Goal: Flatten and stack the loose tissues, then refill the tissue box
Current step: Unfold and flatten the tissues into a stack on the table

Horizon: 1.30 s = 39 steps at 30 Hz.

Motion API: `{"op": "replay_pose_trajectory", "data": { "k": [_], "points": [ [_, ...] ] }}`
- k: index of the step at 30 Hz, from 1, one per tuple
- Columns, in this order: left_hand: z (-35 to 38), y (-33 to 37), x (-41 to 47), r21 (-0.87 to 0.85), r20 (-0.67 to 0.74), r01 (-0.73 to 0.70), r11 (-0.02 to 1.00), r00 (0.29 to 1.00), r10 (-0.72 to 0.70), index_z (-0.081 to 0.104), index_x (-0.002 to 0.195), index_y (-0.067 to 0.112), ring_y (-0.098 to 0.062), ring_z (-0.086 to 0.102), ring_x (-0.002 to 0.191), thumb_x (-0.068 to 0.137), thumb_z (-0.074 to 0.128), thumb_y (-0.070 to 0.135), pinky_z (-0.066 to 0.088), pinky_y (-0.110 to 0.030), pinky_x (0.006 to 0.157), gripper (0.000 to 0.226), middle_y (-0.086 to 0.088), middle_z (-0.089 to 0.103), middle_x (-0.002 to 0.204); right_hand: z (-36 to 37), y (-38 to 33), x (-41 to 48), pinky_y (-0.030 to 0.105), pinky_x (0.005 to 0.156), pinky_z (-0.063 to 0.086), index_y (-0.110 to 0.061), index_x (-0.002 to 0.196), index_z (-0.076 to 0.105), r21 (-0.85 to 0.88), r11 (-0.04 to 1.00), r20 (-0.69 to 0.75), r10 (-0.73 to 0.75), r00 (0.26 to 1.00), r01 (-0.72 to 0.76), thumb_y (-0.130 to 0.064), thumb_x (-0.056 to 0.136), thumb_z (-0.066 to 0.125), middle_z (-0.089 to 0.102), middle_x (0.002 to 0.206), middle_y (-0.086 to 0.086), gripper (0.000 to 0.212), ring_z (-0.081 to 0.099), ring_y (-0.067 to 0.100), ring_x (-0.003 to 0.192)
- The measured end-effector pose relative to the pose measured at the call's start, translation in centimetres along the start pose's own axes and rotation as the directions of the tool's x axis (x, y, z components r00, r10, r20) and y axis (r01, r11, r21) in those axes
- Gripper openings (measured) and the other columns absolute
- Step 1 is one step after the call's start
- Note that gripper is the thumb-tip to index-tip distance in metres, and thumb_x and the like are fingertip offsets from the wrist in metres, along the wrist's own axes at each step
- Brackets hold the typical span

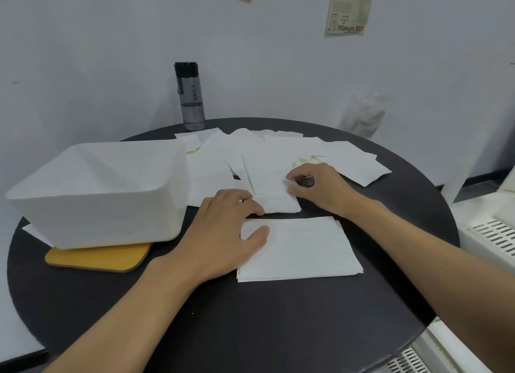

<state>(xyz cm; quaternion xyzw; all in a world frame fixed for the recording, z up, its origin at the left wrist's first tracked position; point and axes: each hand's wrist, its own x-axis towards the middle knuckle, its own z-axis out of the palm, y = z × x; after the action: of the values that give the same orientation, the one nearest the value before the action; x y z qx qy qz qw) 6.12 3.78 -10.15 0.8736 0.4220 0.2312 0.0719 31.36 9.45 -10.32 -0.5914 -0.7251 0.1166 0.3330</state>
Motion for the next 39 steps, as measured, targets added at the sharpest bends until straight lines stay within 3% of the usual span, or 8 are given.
{"op": "replay_pose_trajectory", "data": {
  "k": [6, 14, 17, 20, 26, 29, 35, 39],
  "points": [
    [0.1, 0.0, 0.0, -0.008, 0.027, 0.001, 1.000, 1.000, -0.001, 0.058, 0.131, 0.034, 0.004, 0.029, 0.136, 0.097, 0.050, 0.048, 0.009, -0.012, 0.102, 0.037, 0.021, 0.044, 0.142, 0.1, -0.4, 0.0, 0.027, 0.080, 0.049, -0.011, 0.084, 0.075, 0.006, 0.997, -0.038, -0.079, 0.996, 0.079, -0.014, 0.088, 0.071, 0.073, 0.089, -0.002, 0.007, 0.064, 0.013, 0.086],
    [0.0, 0.2, 0.0, -0.008, 0.037, 0.011, 1.000, 0.999, -0.010, 0.058, 0.130, 0.034, 0.003, 0.032, 0.133, 0.097, 0.050, 0.047, 0.011, -0.014, 0.101, 0.036, 0.022, 0.046, 0.139, -0.8, 0.1, -0.2, 0.026, 0.088, 0.049, 0.001, 0.091, 0.075, -0.135, 0.974, 0.051, -0.175, 0.983, 0.181, -0.008, 0.094, 0.063, 0.073, 0.109, 0.004, 0.015, 0.064, 0.016, 0.095],
    [0.0, 0.2, 0.0, -0.012, 0.035, 0.016, 1.000, 0.999, -0.016, 0.059, 0.129, 0.034, 0.003, 0.033, 0.132, 0.097, 0.051, 0.047, 0.012, -0.014, 0.101, 0.036, 0.022, 0.046, 0.138, -0.4, -0.3, -0.3, 0.012, 0.082, 0.045, -0.001, 0.097, 0.074, -0.142, 0.975, 0.007, -0.172, 0.985, 0.172, -0.005, 0.095, 0.061, 0.072, 0.107, 0.002, 0.015, 0.061, 0.012, 0.094],
    [-0.1, 0.2, -0.1, -0.021, 0.038, 0.025, 0.999, 0.999, -0.024, 0.060, 0.127, 0.033, 0.004, 0.034, 0.130, 0.097, 0.052, 0.046, 0.012, -0.014, 0.101, 0.034, 0.024, 0.046, 0.133, -0.2, -0.3, -0.3, 0.021, 0.083, 0.047, -0.005, 0.100, 0.070, -0.156, 0.977, -0.054, -0.158, 0.986, 0.148, -0.005, 0.096, 0.055, 0.069, 0.106, 0.001, 0.016, 0.060, 0.015, 0.095],
    [-0.4, 0.3, -0.2, -0.128, -0.071, 0.044, 0.991, 0.996, -0.053, 0.053, 0.129, 0.033, 0.006, 0.036, 0.122, 0.097, 0.054, 0.042, 0.023, -0.019, 0.105, 0.033, 0.026, 0.045, 0.131, -1.2, -2.4, -1.0, 0.016, 0.078, 0.054, -0.010, 0.099, 0.064, 0.156, 0.987, -0.282, -0.004, 0.960, 0.050, -0.008, 0.100, 0.053, 0.066, 0.093, -0.006, 0.012, 0.066, 0.002, 0.082],
    [-0.4, 0.3, -0.1, -0.218, -0.167, 0.065, 0.974, 0.981, -0.103, 0.044, 0.135, 0.033, 0.004, 0.038, 0.126, 0.098, 0.057, 0.036, 0.030, -0.022, 0.107, 0.040, 0.026, 0.041, 0.133, -2.1, -4.3, -2.2, 0.028, 0.074, 0.059, -0.013, 0.093, 0.058, 0.317, 0.944, -0.316, 0.016, 0.948, 0.090, -0.006, 0.102, 0.049, 0.064, 0.093, 0.002, 0.015, 0.072, 0.011, 0.078],
    [-0.5, 0.1, 0.5, -0.331, -0.388, 0.053, 0.942, 0.902, -0.187, 0.029, 0.148, 0.031, -0.008, 0.035, 0.139, 0.091, 0.071, 0.028, 0.037, -0.033, 0.114, 0.071, 0.016, 0.027, 0.150, -4.0, -6.9, -4.4, 0.023, 0.066, 0.056, -0.002, 0.097, 0.055, 0.523, 0.842, -0.308, 0.040, 0.951, 0.134, 0.000, 0.103, 0.044, 0.066, 0.084, 0.013, 0.012, 0.071, 0.014, 0.069],
    [-0.7, 0.0, 0.3, -0.289, -0.410, 0.012, 0.957, 0.902, -0.135, 0.063, 0.119, 0.034, -0.003, 0.034, 0.138, 0.091, 0.072, 0.027, 0.030, -0.025, 0.110, 0.030, 0.016, 0.040, 0.148, -4.4, -6.9, -6.2, 0.021, 0.065, 0.054, -0.001, 0.093, 0.056, 0.609, 0.789, -0.228, 0.074, 0.971, 0.083, 0.002, 0.102, 0.045, 0.069, 0.078, 0.007, 0.015, 0.068, 0.011, 0.068]
  ]
}}
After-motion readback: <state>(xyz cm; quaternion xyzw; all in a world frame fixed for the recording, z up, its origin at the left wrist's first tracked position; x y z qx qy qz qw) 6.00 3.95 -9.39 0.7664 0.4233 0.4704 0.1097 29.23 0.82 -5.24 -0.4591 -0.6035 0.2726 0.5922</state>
